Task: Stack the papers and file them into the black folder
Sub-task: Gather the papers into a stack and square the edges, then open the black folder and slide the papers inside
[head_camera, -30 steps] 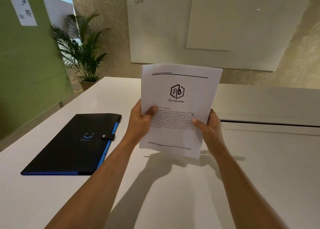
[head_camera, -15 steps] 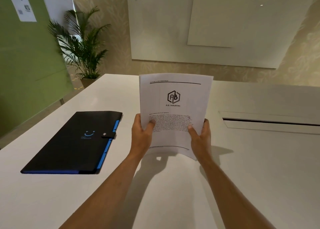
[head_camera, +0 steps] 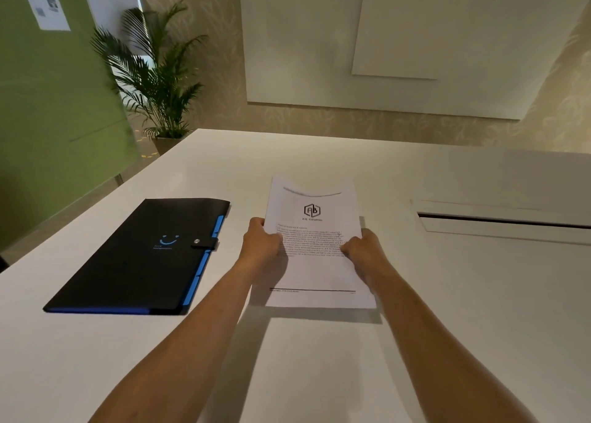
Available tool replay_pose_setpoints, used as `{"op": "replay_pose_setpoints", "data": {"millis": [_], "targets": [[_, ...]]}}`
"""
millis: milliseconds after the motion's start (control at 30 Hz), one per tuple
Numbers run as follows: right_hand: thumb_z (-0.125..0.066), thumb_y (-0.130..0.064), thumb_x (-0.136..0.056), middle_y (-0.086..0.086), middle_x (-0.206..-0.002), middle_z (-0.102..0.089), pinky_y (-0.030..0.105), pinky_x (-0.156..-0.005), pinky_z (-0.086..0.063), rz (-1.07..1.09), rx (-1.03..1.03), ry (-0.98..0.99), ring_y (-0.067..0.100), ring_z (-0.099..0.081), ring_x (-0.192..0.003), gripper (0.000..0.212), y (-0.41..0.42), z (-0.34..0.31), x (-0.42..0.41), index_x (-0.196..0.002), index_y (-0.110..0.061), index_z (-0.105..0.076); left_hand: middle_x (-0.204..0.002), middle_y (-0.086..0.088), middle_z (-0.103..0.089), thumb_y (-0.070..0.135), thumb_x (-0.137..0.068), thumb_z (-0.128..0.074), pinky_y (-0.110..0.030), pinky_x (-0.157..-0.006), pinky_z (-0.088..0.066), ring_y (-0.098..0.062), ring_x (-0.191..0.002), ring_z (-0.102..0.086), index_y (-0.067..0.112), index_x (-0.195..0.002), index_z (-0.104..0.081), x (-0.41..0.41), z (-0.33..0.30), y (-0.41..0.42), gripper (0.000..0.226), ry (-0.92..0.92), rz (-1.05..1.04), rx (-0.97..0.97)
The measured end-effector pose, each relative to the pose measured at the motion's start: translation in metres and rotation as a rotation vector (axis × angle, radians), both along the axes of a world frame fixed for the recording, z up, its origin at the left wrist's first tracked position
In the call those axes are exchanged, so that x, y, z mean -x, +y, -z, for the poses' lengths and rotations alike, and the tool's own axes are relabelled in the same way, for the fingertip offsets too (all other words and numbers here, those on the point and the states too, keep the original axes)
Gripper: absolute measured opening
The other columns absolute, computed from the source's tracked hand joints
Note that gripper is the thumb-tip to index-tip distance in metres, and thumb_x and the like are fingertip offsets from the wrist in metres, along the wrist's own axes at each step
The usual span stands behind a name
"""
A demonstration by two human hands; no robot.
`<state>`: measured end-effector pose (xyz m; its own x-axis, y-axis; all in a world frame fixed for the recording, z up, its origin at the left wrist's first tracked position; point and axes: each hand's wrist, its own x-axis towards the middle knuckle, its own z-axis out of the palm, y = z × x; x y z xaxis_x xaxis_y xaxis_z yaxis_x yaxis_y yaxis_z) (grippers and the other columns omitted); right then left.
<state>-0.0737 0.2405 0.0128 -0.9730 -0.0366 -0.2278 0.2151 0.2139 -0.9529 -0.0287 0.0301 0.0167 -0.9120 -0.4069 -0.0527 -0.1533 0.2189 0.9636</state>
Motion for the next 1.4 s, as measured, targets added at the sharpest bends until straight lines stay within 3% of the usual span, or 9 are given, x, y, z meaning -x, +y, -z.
{"op": "replay_pose_setpoints", "data": {"millis": [167, 333, 467, 667, 800, 1033, 1200, 1300, 1400], "targets": [[-0.051, -0.029, -0.072, 0.003, -0.103, -0.065, 0.05, -0.086, -0.056, -0.024, -0.359, 0.044, 0.027, -0.066, -0.09, 0.044, -0.003, 0.004, -0.003, -0.114, -0.015, -0.047, -0.088, -0.001, -0.062, 0.012, -0.085, -0.059, -0.019, -0.049, -0.042, -0.012, -0.073, -0.059, 0.011, -0.098, -0.054, 0.004, 0.018, 0.006, 0.014, -0.077, 0.064, 0.199], [-0.046, -0.029, -0.07, 0.006, -0.103, -0.061, 0.053, -0.08, -0.056, -0.058, -0.545, 0.126, 0.031, -0.063, -0.087, 0.044, -0.005, 0.011, -0.011, -0.113, -0.02, -0.038, -0.081, -0.004, -0.06, 0.008, -0.085, -0.057, -0.023, -0.047, -0.038, -0.019, -0.069, -0.058, 0.007, -0.088, -0.058, 0.006, 0.023, 0.01, 0.004, -0.116, 0.072, 0.432], [-0.046, -0.036, -0.069, 0.001, -0.091, -0.046, 0.048, -0.072, -0.05, -0.083, -0.728, 0.21, 0.032, -0.055, -0.08, 0.061, 0.0, 0.019, -0.017, -0.126, -0.036, -0.026, -0.08, -0.004, -0.063, 0.014, -0.086, -0.061, -0.022, -0.045, -0.038, -0.01, -0.058, -0.052, 0.012, -0.076, -0.055, 0.003, 0.027, 0.011, 0.012, -0.131, 0.042, 0.585], [-0.041, -0.043, -0.075, 0.005, -0.097, -0.036, 0.044, -0.066, -0.044, -0.147, -0.957, 0.224, 0.032, -0.05, -0.079, 0.056, 0.007, 0.02, -0.016, -0.129, -0.033, -0.032, -0.113, -0.008, -0.05, 0.038, -0.088, -0.063, -0.036, -0.079, -0.05, -0.026, -0.1, -0.054, 0.013, -0.108, -0.054, -0.003, 0.03, 0.008, 0.033, -0.18, -0.027, 0.709], [-0.047, -0.045, -0.076, 0.005, -0.1, -0.037, 0.042, -0.067, -0.042, -0.07, -1.051, 0.314, 0.03, -0.046, -0.085, 0.053, 0.009, 0.016, -0.018, -0.125, -0.027, -0.037, -0.117, -0.007, -0.049, 0.046, -0.086, -0.063, -0.033, -0.081, -0.042, -0.024, -0.105, -0.05, 0.016, -0.122, -0.05, -0.009, 0.034, 0.002, 0.049, -0.124, -0.096, 0.784], [-0.056, -0.025, -0.089, 0.016, -0.131, -0.054, 0.045, -0.096, -0.038, -0.151, -0.831, 0.608, 0.035, -0.048, -0.119, 0.045, -0.078, -0.013, -0.022, -0.131, -0.009, -0.054, -0.117, -0.006, -0.059, 0.029, -0.094, -0.054, -0.037, -0.09, -0.038, -0.024, -0.107, -0.052, 0.016, -0.121, -0.064, -0.031, 0.025, -0.049, 0.031, -0.029, -0.295, 0.989], [-0.053, -0.026, -0.096, 0.013, -0.128, -0.059, 0.042, -0.096, -0.04, -0.376, -0.72, 0.728, 0.031, -0.052, -0.116, 0.035, -0.161, -0.003, -0.034, -0.125, -0.009, -0.061, -0.114, -0.009, -0.061, 0.014, -0.089, -0.055, -0.042, -0.095, -0.037, -0.027, -0.106, -0.054, 0.01, -0.109, -0.066, -0.048, 0.025, -0.109, 0.024, -0.105, -0.331, 1.012], [-0.053, -0.026, -0.097, 0.012, -0.125, -0.061, 0.04, -0.093, -0.045, -0.446, -0.699, 0.759, 0.028, -0.055, -0.112, 0.032, -0.201, 0.009, -0.039, -0.122, -0.009, -0.064, -0.132, -0.009, -0.054, 0.018, -0.094, -0.049, -0.055, -0.112, -0.021, -0.027, -0.131, -0.041, 0.011, -0.117, -0.062, -0.055, 0.036, -0.132, 0.028, -0.209, -0.293, 1.003], [-0.053, -0.027, -0.098, 0.013, -0.12, -0.061, 0.041, -0.088, -0.052, -0.507, -0.736, 0.759, 0.029, -0.058, -0.106, 0.03, -0.229, 0.019, -0.038, -0.12, -0.009, -0.064, -0.149, -0.009, -0.04, 0.026, -0.101, -0.037, -0.061, -0.114, -0.008, -0.028, -0.145, -0.021, 0.011, -0.132, -0.051, -0.059, 0.047, -0.138, 0.037, -0.275, -0.222, 0.942]]}}
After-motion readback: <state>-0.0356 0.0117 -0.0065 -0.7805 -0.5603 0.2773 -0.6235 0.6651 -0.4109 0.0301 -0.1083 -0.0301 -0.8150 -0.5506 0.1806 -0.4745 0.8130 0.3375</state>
